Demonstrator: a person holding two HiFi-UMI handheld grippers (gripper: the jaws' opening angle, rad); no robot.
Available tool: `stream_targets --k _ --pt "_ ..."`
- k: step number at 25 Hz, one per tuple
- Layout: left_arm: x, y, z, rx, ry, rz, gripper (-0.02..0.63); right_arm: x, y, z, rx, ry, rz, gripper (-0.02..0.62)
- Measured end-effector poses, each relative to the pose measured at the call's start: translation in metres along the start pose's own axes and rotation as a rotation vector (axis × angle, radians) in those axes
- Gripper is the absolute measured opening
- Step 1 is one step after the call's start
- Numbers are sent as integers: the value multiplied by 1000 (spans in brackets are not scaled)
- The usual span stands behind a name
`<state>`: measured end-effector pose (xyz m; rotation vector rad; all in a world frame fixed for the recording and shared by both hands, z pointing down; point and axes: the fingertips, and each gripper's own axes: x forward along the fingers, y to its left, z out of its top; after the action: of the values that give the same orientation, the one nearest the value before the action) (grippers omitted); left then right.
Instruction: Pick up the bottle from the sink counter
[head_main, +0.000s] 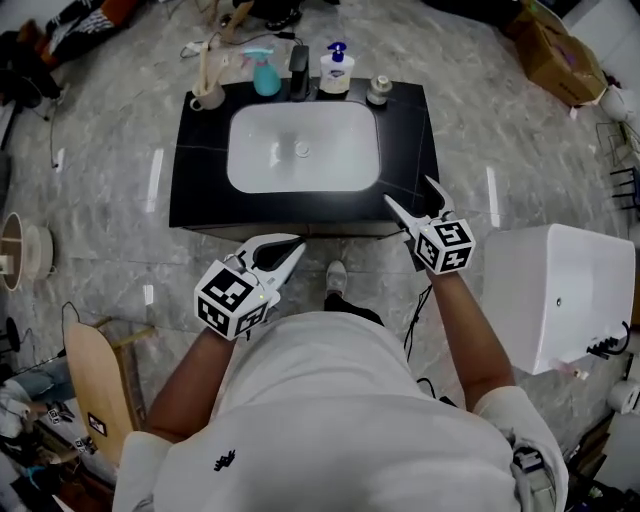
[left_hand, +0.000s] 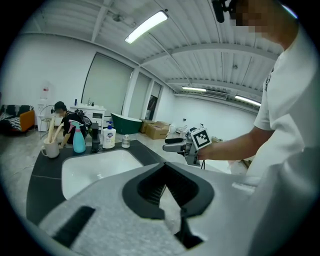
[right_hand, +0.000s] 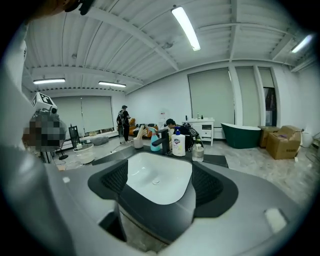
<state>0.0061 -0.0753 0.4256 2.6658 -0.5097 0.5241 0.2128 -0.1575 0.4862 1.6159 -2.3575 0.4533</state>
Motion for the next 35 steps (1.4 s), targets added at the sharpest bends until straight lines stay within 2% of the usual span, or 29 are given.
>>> stream_targets --k 7,12,19,27,35 --pt "54 24 28 -28 -9 62 6 67 -70 9 -36 24 46 414" --pt "72 39 34 -52 8 63 6 116 -104 -3 -43 75 37 414" --pt "84 82 37 -54 51 32 6 190 -141 -25 3 143 -33 416" --pt "93 138 45 -52 82 9 6 273 -175 -22 27 149 -110 416" --pt "96 178 48 -60 110 -18 6 324 -207 -18 57 146 -179 430"
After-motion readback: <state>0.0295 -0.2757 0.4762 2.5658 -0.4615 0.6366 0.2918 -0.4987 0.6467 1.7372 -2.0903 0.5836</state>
